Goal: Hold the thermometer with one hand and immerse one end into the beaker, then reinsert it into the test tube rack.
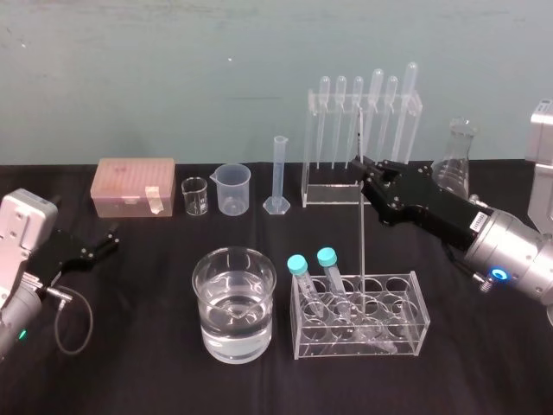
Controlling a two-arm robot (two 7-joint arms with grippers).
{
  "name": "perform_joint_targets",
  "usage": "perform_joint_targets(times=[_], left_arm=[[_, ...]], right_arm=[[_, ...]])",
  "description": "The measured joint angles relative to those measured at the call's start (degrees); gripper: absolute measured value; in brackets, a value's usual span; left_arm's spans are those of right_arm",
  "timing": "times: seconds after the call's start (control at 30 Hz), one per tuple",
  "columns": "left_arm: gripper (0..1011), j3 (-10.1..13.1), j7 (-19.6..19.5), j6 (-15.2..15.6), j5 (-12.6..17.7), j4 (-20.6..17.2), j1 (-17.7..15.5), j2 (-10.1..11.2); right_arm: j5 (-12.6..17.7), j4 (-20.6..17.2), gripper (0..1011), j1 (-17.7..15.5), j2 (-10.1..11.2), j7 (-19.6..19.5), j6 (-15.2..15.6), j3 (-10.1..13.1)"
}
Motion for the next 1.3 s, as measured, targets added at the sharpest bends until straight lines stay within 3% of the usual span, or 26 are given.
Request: perform_joint_targets(times=[0.33, 0.47, 1.3], left_arm=[[1008, 0.0, 0.0, 0.0, 0.0, 0.0, 0.0, 0.0], [1008, 0.0, 0.0, 0.0, 0.0, 0.0, 0.0, 0.0], [1008, 0.0, 0.0, 0.0, 0.0, 0.0, 0.0, 0.0]], right_arm=[[0.1, -0.1, 56, 0.0, 0.1, 0.0, 0.0, 0.0], [0.1, -0.1, 136, 0.0, 0.1, 0.0, 0.0, 0.1], [0.2, -0.2, 929, -0.1, 0.1, 0.0, 0.0, 0.1]])
